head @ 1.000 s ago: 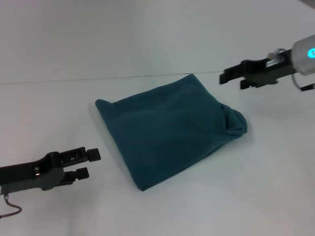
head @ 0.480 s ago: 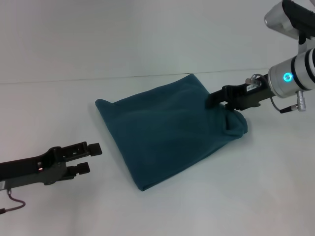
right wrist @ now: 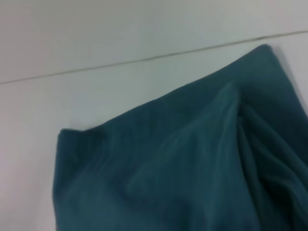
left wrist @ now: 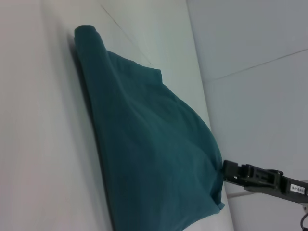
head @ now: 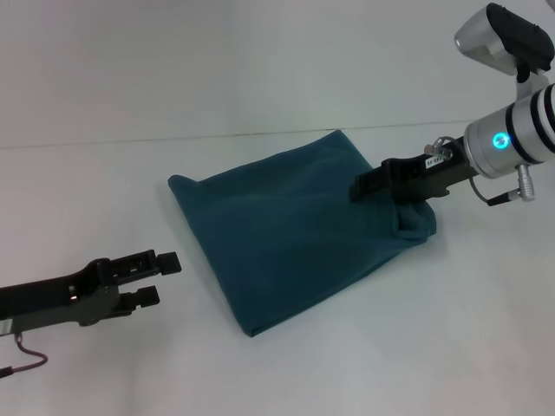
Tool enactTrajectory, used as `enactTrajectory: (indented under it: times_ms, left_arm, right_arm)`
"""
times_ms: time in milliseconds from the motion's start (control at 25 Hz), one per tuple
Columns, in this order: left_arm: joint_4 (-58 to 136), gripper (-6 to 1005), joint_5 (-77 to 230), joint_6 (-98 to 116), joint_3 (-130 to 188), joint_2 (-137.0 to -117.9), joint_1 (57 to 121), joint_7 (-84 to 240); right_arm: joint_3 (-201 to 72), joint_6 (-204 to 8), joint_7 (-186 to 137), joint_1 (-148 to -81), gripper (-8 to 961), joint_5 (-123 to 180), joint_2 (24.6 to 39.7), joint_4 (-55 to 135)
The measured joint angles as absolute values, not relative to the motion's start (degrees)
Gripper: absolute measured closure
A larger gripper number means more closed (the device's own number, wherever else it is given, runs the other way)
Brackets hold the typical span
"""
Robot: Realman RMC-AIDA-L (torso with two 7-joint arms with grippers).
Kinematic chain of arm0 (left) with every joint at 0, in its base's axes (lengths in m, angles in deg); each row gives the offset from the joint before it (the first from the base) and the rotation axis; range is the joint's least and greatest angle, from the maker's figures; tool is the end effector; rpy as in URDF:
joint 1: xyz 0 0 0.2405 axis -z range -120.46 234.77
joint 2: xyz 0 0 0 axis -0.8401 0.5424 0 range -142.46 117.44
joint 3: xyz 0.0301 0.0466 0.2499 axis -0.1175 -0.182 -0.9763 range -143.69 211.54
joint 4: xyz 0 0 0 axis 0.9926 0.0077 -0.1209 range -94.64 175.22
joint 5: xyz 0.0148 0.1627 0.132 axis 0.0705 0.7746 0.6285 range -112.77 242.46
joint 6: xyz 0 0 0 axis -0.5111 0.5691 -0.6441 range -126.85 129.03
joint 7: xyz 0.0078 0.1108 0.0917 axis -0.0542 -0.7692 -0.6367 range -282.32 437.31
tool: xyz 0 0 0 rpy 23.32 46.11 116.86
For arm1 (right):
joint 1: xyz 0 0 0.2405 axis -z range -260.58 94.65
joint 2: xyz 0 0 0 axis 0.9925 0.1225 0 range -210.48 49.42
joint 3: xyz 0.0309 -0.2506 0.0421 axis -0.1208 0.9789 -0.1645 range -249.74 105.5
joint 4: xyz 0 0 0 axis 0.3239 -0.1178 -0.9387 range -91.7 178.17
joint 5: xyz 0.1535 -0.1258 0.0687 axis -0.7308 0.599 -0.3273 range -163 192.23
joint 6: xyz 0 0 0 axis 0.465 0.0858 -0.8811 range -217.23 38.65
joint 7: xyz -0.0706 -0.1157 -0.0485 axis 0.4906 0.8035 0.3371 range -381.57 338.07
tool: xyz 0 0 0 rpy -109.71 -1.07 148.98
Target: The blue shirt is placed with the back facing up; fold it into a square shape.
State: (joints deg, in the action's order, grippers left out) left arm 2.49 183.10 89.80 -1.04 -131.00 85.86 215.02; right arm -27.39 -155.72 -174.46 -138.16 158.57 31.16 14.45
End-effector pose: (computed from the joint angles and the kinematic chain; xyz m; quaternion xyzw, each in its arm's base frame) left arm -0.2843 0.3244 0.0096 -0.6945 -0.6652 -0.2729 0.0257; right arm 0.2154 0.4501 0.0127 -0.7677 0.6071 0.0439 0.2004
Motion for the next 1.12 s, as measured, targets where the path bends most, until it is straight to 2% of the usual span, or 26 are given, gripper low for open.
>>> enactTrajectory:
  times_ms: [400,880,1120]
  left_arm:
    - [2.7,79,183.1,89.4,-1.0,-131.12,86.3,215.0]
    - [2.8,79,183.1,89.1,-1.1,-131.73,86.3,215.1]
    - [2.8,80,183.1,88.9,-0.9,-131.8,86.3,215.0]
  right_arm:
    - [-27.3,-164.7,-175.5,-134.5,221,158.6,30.6,4.9]
    - [-26.8,-163.2,-174.3,-134.2,230,159.3,31.2,8.3]
    - [-25.8,-161.2,-174.3,-134.2,234,159.3,32.01,8.9]
